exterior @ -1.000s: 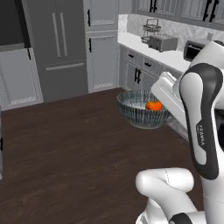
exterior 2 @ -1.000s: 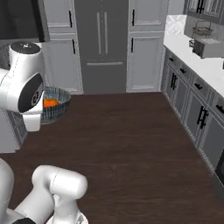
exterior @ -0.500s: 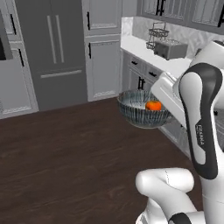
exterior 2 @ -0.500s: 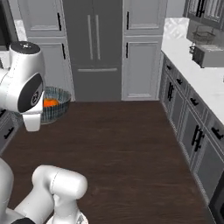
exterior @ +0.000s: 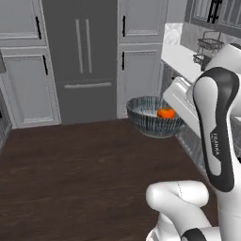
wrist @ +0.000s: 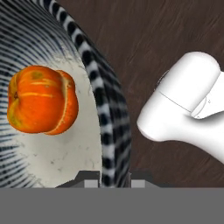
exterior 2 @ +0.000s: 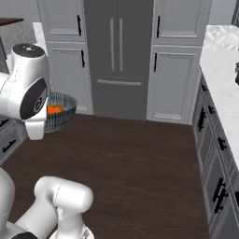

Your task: Pick the squash from the sink and place it in the bowl. Then pick the bowl and place it in the microwave. Then close the microwave door and press the start button.

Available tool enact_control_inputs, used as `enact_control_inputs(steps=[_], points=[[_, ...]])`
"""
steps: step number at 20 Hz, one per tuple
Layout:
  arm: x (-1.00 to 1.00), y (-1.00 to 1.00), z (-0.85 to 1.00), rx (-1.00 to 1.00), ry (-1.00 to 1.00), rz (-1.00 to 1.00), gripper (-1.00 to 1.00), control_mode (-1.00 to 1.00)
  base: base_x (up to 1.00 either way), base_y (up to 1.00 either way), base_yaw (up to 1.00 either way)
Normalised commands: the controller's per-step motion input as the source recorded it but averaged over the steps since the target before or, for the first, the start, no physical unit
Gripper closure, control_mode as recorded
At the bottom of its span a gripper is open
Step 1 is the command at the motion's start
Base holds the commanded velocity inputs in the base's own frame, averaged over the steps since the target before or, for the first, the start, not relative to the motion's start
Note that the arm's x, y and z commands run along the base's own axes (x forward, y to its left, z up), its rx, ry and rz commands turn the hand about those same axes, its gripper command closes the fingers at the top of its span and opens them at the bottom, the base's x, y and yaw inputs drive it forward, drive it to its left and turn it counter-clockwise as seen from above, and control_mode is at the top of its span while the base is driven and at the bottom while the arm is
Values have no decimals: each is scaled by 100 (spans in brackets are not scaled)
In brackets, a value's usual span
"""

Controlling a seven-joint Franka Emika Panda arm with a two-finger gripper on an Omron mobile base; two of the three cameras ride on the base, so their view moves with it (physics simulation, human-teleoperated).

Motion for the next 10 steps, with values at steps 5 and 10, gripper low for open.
enact_control_inputs(steps=[5, 10], points=[[0, 0, 0, 0, 0, 0, 100, 100, 100, -43, 57], [0, 0, 0, 0, 0, 0, 100, 100, 100, -32, 61]])
